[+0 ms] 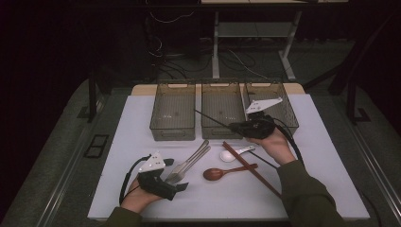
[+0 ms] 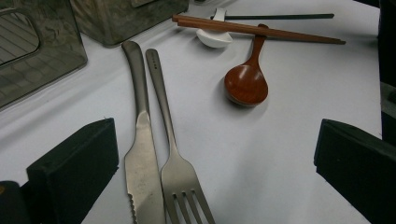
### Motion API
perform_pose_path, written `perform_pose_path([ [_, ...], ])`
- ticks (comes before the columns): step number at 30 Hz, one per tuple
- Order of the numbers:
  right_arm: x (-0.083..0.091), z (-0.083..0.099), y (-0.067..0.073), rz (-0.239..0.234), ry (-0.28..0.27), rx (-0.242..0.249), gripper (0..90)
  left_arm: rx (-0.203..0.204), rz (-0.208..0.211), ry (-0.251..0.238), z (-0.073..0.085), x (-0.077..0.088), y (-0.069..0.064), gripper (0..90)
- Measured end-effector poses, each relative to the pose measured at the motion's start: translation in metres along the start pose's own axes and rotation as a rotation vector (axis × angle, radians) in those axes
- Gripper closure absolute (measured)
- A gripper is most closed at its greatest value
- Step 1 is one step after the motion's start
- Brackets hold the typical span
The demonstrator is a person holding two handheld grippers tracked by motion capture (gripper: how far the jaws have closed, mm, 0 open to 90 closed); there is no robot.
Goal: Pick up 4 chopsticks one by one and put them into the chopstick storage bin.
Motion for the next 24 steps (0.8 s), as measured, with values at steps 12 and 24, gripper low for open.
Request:
perform_pose_path([
  [12,-0.031,-0.035,-0.008,0.017,0.005,-0.013,85.4,-0.001,0.002,0.0,0.0,0.0,-0.001,0.0],
  [24,-0.079,-0.064,-0.019,0.058,0.059,-0.049,85.4,-0.007,0.008,-0.003,-0.001,0.0,-0.002,0.0],
])
Point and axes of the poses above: each handheld gripper's, and its own axes: x roughly backward along the jaws, z roughly out of its underside, y roughly to its left, the point moved 3 cm from there along -x, roughly forward along the jaws, and after that the axes turned 15 degrees about -z, right-handed, at the moved point
